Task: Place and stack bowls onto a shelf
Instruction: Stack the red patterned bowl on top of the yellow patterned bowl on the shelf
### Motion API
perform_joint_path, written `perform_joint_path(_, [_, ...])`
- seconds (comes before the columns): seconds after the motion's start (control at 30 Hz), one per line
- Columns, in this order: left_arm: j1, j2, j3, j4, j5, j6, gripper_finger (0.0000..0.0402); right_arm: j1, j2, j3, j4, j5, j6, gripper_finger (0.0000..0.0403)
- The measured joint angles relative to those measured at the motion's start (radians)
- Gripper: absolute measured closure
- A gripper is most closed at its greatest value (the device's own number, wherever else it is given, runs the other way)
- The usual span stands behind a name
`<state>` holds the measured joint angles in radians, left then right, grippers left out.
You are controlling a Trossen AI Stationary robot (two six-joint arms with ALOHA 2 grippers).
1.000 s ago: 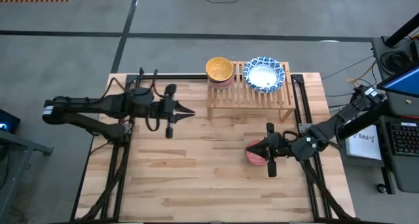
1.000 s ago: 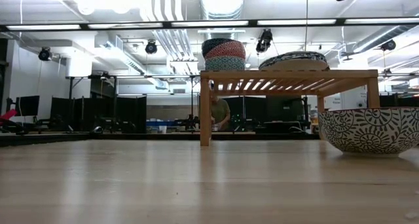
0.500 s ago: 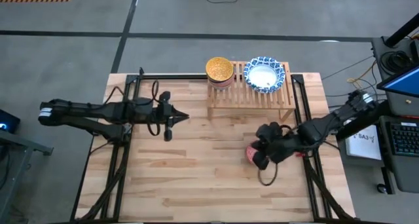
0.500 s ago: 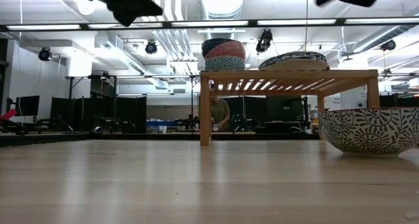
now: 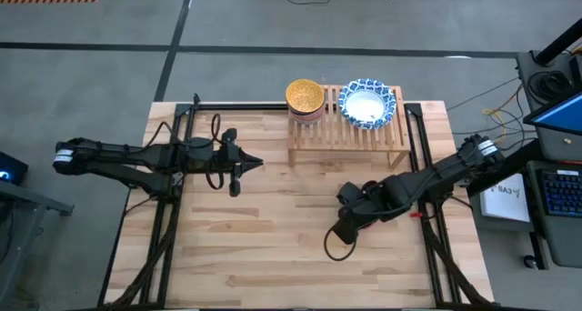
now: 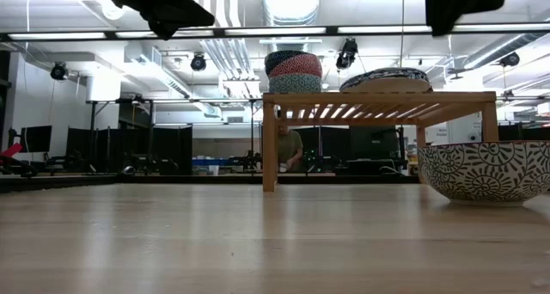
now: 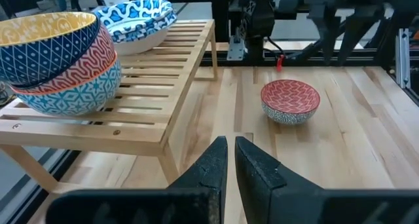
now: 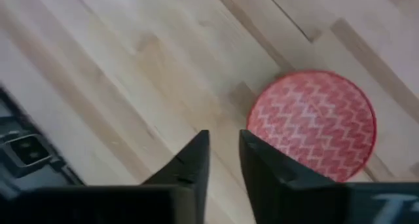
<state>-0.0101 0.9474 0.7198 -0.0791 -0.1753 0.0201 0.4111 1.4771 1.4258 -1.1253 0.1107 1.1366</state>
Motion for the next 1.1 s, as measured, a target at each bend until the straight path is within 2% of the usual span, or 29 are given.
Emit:
perform_joint_path(0.17, [0.000,0.000,-0.005,-0.001,0.000,0.000,0.0388,-0.015,0.080,-0.003,-0.033,-0.069,0.057,0.0268])
perform_joint_path(0.3, [0.000,0.000,-0.010,-0.001,0.000,0.000,0.0388,-0.018,0.149,-0.001,-0.034,-0.115,0.036,0.0227])
perform_joint_path(0.5, [0.000,0.000,-0.010,-0.001,0.000,-0.004,0.0388,-0.037,0.249,0.000,-0.051,-0.088,0.022,0.0208])
perform_joint_path(0.67, [0.000,0.000,-0.010,-0.001,0.000,-0.004,0.0388,-0.048,0.323,-0.002,-0.049,-0.084,-0.040,0.0225])
perform_joint_path(0.83, [0.000,0.001,-0.010,0.001,0.000,-0.004,0.0388,-0.054,0.387,-0.002,-0.048,-0.085,-0.086,0.0259])
perform_joint_path(0.93, [0.000,0.001,-0.010,0.012,0.000,-0.004,0.0388,-0.055,0.405,-0.002,-0.046,-0.085,-0.101,0.0293])
perform_joint_path(1.1, [0.000,0.001,-0.010,0.024,0.000,-0.004,0.0388,-0.057,0.403,-0.002,-0.048,-0.088,-0.106,0.0371])
